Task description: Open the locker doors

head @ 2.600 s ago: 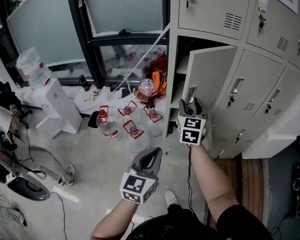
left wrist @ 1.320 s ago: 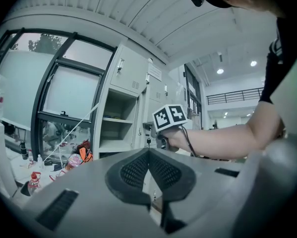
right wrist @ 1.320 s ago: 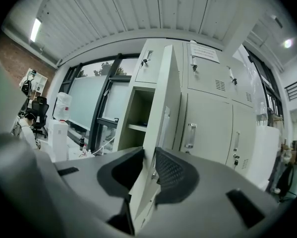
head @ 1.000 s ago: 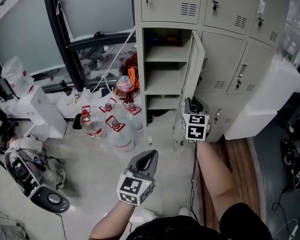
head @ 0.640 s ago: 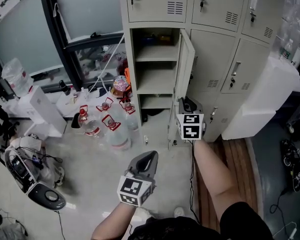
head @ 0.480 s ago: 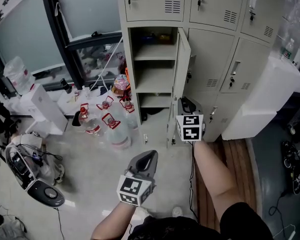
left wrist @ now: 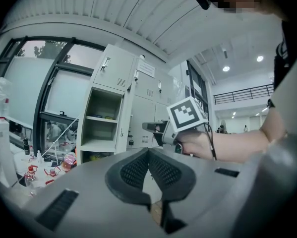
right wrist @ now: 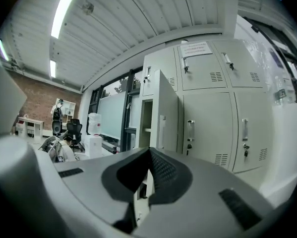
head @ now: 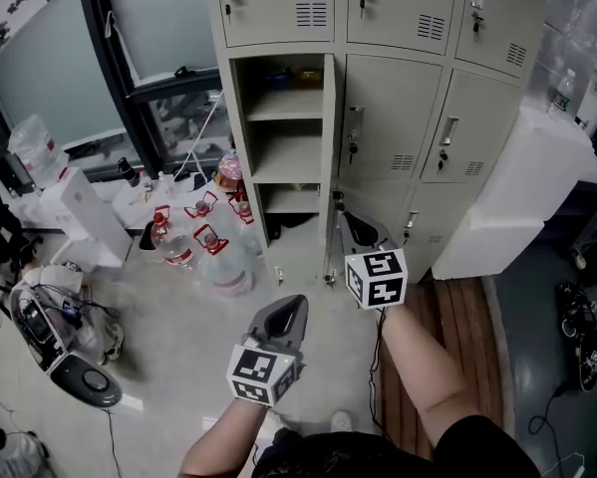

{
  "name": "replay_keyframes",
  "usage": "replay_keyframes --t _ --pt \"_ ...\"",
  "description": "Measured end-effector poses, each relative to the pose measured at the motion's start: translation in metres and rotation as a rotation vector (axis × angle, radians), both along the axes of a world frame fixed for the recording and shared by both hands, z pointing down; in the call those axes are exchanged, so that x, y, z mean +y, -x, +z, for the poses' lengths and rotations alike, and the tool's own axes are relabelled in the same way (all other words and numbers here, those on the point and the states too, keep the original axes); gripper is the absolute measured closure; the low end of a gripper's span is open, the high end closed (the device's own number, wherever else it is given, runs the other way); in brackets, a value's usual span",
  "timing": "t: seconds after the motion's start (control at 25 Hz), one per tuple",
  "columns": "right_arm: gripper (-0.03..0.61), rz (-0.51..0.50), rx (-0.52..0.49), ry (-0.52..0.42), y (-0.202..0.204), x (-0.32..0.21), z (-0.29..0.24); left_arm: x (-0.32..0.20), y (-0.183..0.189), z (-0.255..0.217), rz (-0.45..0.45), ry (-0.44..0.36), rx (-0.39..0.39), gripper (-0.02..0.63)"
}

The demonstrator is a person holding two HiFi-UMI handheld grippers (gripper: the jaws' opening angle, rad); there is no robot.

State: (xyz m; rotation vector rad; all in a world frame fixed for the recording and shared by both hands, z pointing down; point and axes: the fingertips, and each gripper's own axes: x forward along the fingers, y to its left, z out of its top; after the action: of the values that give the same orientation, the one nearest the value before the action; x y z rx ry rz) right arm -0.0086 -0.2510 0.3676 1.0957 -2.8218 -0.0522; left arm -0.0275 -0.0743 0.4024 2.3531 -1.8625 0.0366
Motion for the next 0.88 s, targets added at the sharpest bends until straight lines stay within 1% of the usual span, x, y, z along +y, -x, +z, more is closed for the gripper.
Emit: replay_keyframes --t 0.16,0.28,0.4,0.52,0.88 --pt "0.578 -0.062 -0.002 0.029 -0.018 0.027 0.005 -0.002 -0.011 -0.005 -0.022 -0.014 0.009 0.611" --pt "0.578 -0.102 0.002 0.037 -0.032 0.047 0.011 -0.002 -0.018 -0.003 -0.042 -0.004 0.017 0.611" --pt "0.578 -0.135 0.032 0.027 -0.047 0.063 0.017 -0.001 -0.022 -0.006 -0.069 -0.020 0.015 0.611" --pt "0.578 -0.148 0.059 0.011 -0.060 0.075 0.021 0.001 -0.026 -0.004 -0.091 -0.019 0.020 0.611" --pt "0.578 -0.179 0.027 0.041 -0.072 0.090 0.025 0.007 -0.040 -0.002 -0.113 -0.011 0.016 0.611"
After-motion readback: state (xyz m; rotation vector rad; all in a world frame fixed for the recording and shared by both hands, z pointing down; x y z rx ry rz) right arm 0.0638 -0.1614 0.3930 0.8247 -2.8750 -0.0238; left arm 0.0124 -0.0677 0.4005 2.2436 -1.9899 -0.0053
